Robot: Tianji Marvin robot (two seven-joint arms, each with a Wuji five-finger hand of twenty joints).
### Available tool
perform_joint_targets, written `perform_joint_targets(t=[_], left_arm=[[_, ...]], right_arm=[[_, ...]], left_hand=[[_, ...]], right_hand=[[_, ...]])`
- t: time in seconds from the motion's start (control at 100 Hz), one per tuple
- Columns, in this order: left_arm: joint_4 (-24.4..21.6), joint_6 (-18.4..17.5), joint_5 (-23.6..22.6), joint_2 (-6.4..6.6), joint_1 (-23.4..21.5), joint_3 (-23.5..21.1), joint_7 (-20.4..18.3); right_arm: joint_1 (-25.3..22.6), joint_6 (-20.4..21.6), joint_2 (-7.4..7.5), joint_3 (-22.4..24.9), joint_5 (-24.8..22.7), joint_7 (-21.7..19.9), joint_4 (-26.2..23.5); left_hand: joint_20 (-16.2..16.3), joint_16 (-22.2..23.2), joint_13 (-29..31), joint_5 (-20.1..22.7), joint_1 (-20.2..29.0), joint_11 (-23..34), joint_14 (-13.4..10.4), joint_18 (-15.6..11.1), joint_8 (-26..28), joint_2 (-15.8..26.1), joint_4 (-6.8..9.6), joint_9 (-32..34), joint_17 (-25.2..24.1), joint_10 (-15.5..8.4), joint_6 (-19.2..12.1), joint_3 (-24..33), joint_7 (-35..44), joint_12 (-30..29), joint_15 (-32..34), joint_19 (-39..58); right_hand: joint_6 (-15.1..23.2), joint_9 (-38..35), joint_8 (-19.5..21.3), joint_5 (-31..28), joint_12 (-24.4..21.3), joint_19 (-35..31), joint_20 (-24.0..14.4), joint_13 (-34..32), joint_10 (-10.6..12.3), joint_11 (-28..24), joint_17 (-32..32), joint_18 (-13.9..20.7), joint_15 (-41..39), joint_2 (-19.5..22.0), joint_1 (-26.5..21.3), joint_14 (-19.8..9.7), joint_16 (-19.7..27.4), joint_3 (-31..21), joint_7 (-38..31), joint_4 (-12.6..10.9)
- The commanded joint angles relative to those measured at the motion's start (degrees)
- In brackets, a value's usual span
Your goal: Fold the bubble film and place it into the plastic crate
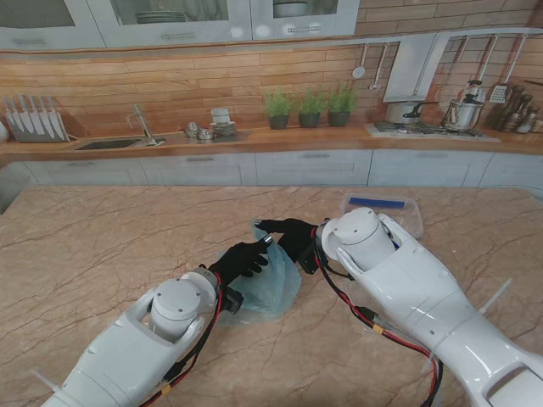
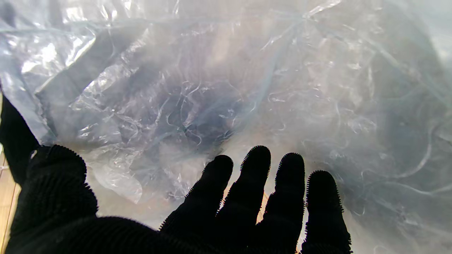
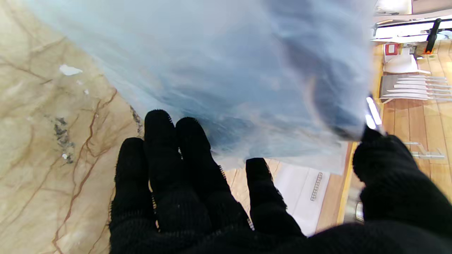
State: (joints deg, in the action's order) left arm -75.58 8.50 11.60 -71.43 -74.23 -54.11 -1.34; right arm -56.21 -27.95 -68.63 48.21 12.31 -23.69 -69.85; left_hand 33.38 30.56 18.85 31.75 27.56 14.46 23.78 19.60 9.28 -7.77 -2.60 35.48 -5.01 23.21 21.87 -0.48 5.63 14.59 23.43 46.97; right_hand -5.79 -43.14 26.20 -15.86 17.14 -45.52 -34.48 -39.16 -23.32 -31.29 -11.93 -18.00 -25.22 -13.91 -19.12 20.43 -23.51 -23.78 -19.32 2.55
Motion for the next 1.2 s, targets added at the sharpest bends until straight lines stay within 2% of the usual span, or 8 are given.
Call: perform_joint_targets(t=[0.0, 0.16, 0.19, 0.3, 0.53, 0.71, 0.95, 1.19], left_arm=[[-0.55, 0.26, -0.27, -0.38, -0.5, -0.11, 0.06], [-0.36, -0.2, 1.46, -0.27, -0.8, -0.82, -0.99], [-0.36, -0.21, 2.11, -0.32, -0.9, -1.01, -1.12], [-0.16, -0.24, 3.44, -0.72, -1.14, -1.41, -0.35], [-0.3, 0.17, 4.0, -0.81, -1.42, -1.75, -0.08], [-0.62, 0.76, 4.17, -0.58, -1.54, -1.98, -0.88], [-0.84, 0.9, 4.69, -0.35, -1.68, -2.28, -1.87], [-1.22, 0.85, 5.63, -0.37, -1.92, -2.56, -2.03]], right_arm=[[-0.18, 0.54, -0.25, -0.26, -0.49, -0.05, 0.1], [-0.79, 0.37, -0.47, 0.31, -0.57, 1.18, -0.14], [-0.97, 0.35, -0.52, 0.49, -0.59, 1.51, -0.24], [-1.66, -0.03, -0.8, 1.2, -0.46, 2.93, -0.67], [-3.46, -0.06, -1.61, 3.07, 0.98, 6.29, -1.88], [-5.46, 1.33, -1.48, 4.98, 1.38, 7.94, -4.44], [-7.74, 1.92, -0.87, 7.32, 2.14, 8.42, -8.41], [-7.55, 2.26, -0.61, 6.48, 3.36, 6.49, -8.48]], left_hand=[[-0.63, -0.56, -0.83, 1.66, -2.5, -1.55, 0.65, 0.74, -0.64, 1.63, 1.92, -1.72, -0.7, 0.76, -0.29, -0.47, -2.86, -0.96, -0.51, -0.55], [-1.48, -0.98, -1.38, 0.64, -3.85, -2.31, 0.35, 0.65, -0.93, 2.04, 1.82, -3.03, -0.64, 0.82, -0.01, -0.63, -3.53, -1.9, -1.93, -3.52], [-1.68, -1.1, -1.72, 0.28, -4.52, -2.55, 0.32, 0.64, -1.02, 2.52, 1.77, -3.51, -0.86, 0.93, 0.06, -0.77, -3.71, -2.09, -2.29, -4.25], [-2.01, -1.56, -1.9, -0.1, -6.13, -3.44, 0.97, 0.89, -1.61, 3.21, 1.51, -4.26, -0.69, 1.72, 0.73, -0.85, -4.18, -3.12, -3.65, -6.86], [-2.25, -1.7, -2.01, -0.67, -5.49, -4.08, 0.92, 0.78, -2.05, 3.06, 1.54, -5.11, -0.76, 1.8, 0.82, -0.67, -4.43, -3.71, -4.63, -9.07], [-2.13, -1.71, -2.14, -1.17, -3.21, -4.11, 0.46, 1.22, -2.2, 0.47, 1.82, -5.78, -0.77, 1.42, 0.65, -0.39, -4.49, -3.79, -5.04, -10.07], [-2.14, -1.9, -2.43, -2.12, -2.84, -4.26, -0.09, 2.18, -2.41, -0.48, 1.96, -7.1, -1.07, 1.24, 0.46, -0.45, -4.73, -3.9, -5.66, -11.97], [-2.04, -2.02, -2.42, -2.17, -2.74, -4.35, -0.03, 2.15, -2.54, -0.74, 1.95, -7.32, -0.8, 1.31, 0.46, -0.43, -4.72, -4.02, -5.99, -12.94]], right_hand=[[0.89, 0.77, 0.17, 1.39, -0.56, 0.49, -1.57, 1.87, -1.0, 1.11, -0.14, 0.64, 1.48, 2.55, 2.3, 0.71, 0.82, 1.32, 0.14, 0.61], [1.11, 2.11, -0.27, 2.52, -1.12, 4.6, -2.51, 4.32, -1.9, 2.66, 1.25, 0.28, 3.35, 6.3, 5.23, 1.46, 1.86, 2.38, 0.09, 0.22], [1.05, 2.23, -1.09, 2.77, -1.14, 8.53, -6.58, 4.66, -2.08, 2.98, 0.84, 0.32, 3.74, 6.86, 6.37, 1.59, 2.12, 1.93, -0.29, 0.07], [0.89, 1.9, -1.55, 2.85, -1.43, 12.62, -7.17, 5.19, -2.29, 3.55, 0.68, -0.01, 4.81, 8.53, 8.16, 1.77, 2.54, 2.48, -0.23, 0.18], [0.97, -4.21, -2.65, 2.11, -1.86, 16.01, -12.06, 4.49, 3.85, 4.23, 0.69, 0.38, 4.72, 11.89, 5.89, 1.15, 2.35, 5.33, -1.28, -0.05], [1.83, -3.91, -3.06, 3.34, -1.31, 15.88, -14.04, 2.67, 3.57, 3.39, 1.02, 0.31, 0.42, 11.57, 4.45, -1.34, -1.4, 6.06, -3.35, -0.61], [1.4, -4.51, -4.21, 3.36, 0.32, 14.91, -16.71, 0.44, 1.39, -0.64, -0.8, -0.09, -8.17, 10.95, 3.61, -0.47, -7.16, 5.56, -4.31, -0.98], [2.14, -1.74, -4.61, 4.06, -0.91, 15.51, -16.92, 1.07, 2.09, 2.07, -0.6, -0.08, -6.0, 10.28, 2.81, -0.17, -5.71, 5.04, -3.83, -1.1]])
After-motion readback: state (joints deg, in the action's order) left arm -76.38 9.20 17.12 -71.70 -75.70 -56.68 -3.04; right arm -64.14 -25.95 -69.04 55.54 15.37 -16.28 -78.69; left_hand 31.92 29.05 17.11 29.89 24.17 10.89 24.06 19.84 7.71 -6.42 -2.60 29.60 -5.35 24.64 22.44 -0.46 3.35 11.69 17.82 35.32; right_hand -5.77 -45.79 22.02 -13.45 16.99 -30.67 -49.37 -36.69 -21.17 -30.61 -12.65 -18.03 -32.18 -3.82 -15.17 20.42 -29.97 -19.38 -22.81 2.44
